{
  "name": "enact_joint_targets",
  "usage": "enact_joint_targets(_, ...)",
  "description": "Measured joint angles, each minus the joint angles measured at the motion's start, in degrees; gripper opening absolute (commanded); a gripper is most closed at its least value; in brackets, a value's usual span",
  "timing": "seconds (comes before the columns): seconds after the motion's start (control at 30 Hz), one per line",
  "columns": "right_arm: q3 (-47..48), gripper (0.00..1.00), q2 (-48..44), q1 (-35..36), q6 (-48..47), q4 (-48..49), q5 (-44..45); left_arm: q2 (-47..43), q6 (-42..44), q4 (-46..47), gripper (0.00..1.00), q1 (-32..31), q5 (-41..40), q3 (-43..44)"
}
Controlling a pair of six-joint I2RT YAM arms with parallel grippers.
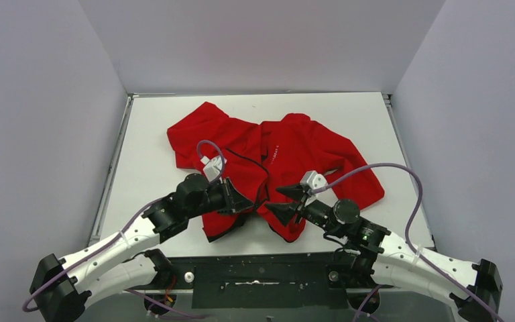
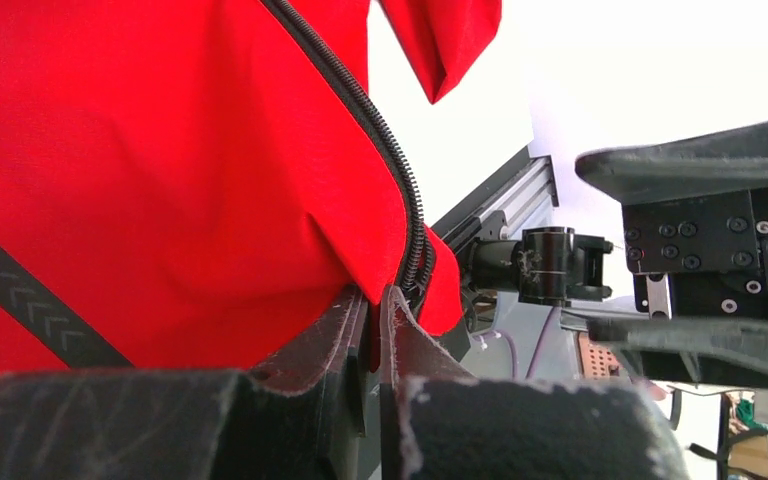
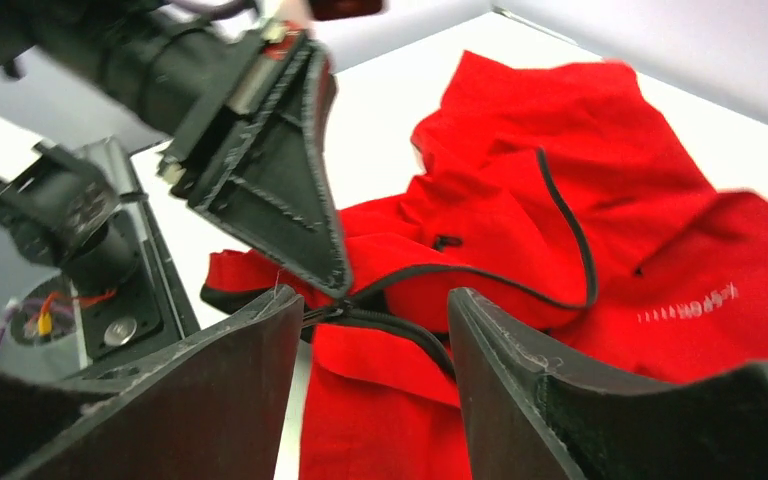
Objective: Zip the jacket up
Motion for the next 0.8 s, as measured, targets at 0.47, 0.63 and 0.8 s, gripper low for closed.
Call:
enact_joint_targets(0.47, 9.29, 0.58, 5.33, 13.05, -33.42, -6.69, -8.37, 0.61, 3.28, -14.47, 0.00, 2.47, 4.35, 11.63)
enact_joint_targets(0.63, 9.22, 0.56, 7.41, 20.41, -44.72, -7.93, -0.07, 0.90, 3.67, -16.44, 0.00, 2.71, 5.33, 11.63)
enact_joint_targets(0.8, 6.03, 0.56, 10.25, 27.32, -53.83, -3.37, 10.80, 0.92, 3.69, -16.55, 0.00, 2.80, 5.92, 11.63)
